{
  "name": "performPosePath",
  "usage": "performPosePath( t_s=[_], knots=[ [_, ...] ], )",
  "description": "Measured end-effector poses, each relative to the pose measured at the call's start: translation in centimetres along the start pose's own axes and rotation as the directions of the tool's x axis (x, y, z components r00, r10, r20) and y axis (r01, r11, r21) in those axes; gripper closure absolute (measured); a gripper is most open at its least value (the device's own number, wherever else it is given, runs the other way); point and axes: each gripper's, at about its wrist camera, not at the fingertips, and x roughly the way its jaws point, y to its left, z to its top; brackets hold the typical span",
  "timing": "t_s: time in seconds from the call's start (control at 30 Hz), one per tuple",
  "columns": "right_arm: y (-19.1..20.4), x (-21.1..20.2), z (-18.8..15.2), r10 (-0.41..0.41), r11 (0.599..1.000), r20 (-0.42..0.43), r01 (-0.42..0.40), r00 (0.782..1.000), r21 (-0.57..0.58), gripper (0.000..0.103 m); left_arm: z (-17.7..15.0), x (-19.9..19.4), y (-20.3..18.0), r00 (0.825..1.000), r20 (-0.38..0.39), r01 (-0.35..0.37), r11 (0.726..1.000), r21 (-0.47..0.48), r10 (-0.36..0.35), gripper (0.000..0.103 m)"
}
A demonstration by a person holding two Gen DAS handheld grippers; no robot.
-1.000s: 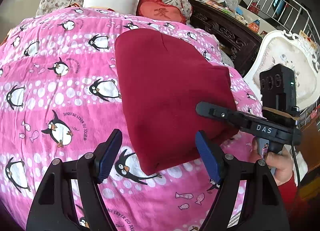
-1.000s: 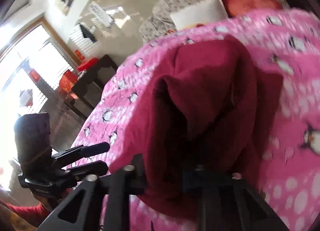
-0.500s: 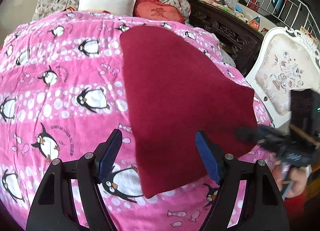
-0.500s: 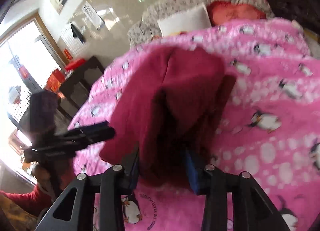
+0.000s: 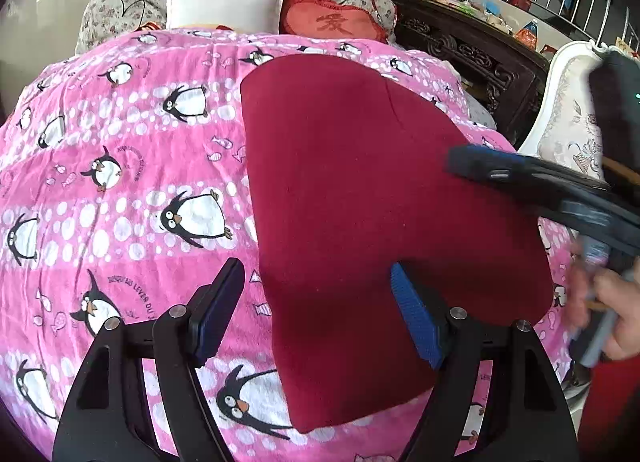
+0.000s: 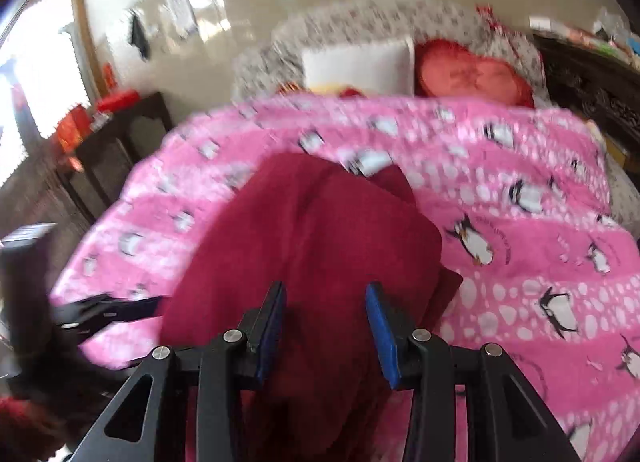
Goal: Fold small clothes
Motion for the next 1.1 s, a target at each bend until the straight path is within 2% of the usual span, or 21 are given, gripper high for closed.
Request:
performPosePath(
  t_s=[0.03,0.13,0.23,0.33,0.43,0.5,0.6,0.7,0.77,0.8,0.87,0.9,0.97,1.1],
  knots=[
    [-0.6,1.3,-0.1,-0.016,1.000,-0.031,0.016,0.999,0.000,0.063,0.0,0.3,0.0,1.000,-0.006,-0.001,1.000,-0.004,0.001,0.022],
    [-1.7,2.2,-0.4,0.004,0.999,-0.017,-0.004,1.000,0.034,0.063,0.0,0.8,0.1,1.000,-0.011,0.004,1.000,-0.017,-0.004,0.022],
    [-1.2,0.2,-0.5,0.000,1.000,-0.008,0.000,1.000,0.029,0.063,0.0,0.9,0.2,1.000,-0.019,0.011,1.000,-0.027,-0.012,0.021],
    [0.0,-2.8,-1.2,0.037,0.999,0.022,-0.037,0.999,0.024,0.062,-0.1,0.8,0.4,1.000,-0.019,0.009,1.000,-0.027,-0.010,0.021],
    [1.2,-5.1,-2.7,0.038,0.999,0.051,-0.038,0.998,-0.003,0.060,-0.2,0.7,0.4,1.000,-0.020,0.013,0.999,-0.040,-0.014,0.021],
    [1.4,-4.6,-4.0,0.044,0.999,0.025,-0.044,0.999,0.013,0.057,-0.4,0.7,0.3,1.000,-0.017,0.013,0.999,-0.045,-0.014,0.021],
    [1.0,-2.4,-5.5,-0.002,1.000,-0.035,0.002,0.999,0.014,0.055,-0.7,0.8,0.4,0.999,-0.025,0.031,0.998,-0.056,-0.033,0.021],
    [0.5,-3.2,-5.4,0.034,0.998,-0.018,-0.033,0.999,0.047,0.055,-0.7,0.6,0.9,0.997,-0.029,0.064,0.994,-0.090,-0.067,0.021],
    [0.1,-4.6,-5.1,0.066,0.994,0.027,-0.068,0.997,0.081,0.055,-0.4,-0.3,1.6,0.996,-0.008,0.084,0.990,-0.116,-0.085,0.021],
    [-0.2,-5.2,-4.9,0.081,0.991,0.054,-0.086,0.995,0.102,0.053,-0.1,-0.8,1.9,0.996,0.014,0.085,0.988,-0.130,-0.084,0.021],
    [-1.2,-5.7,-4.7,0.095,0.983,0.072,-0.105,0.993,0.149,0.039,0.6,-1.5,2.8,0.996,0.051,0.085,0.981,-0.174,-0.077,0.021],
    [-1.8,-5.5,-4.6,0.089,0.981,0.066,-0.099,0.994,0.167,0.036,0.9,-1.5,3.1,0.995,0.054,0.091,0.978,-0.189,-0.082,0.021],
    [-2.7,-4.9,-4.4,0.057,0.979,0.046,-0.065,0.997,0.195,0.033,1.7,-1.2,3.9,0.993,0.047,0.119,0.965,-0.232,-0.111,0.021],
    [-3.4,-3.6,-4.2,0.074,0.973,0.013,-0.075,0.997,0.216,0.029,2.6,0.3,4.8,0.992,0.003,0.120,0.958,-0.261,-0.124,0.022]
  ],
)
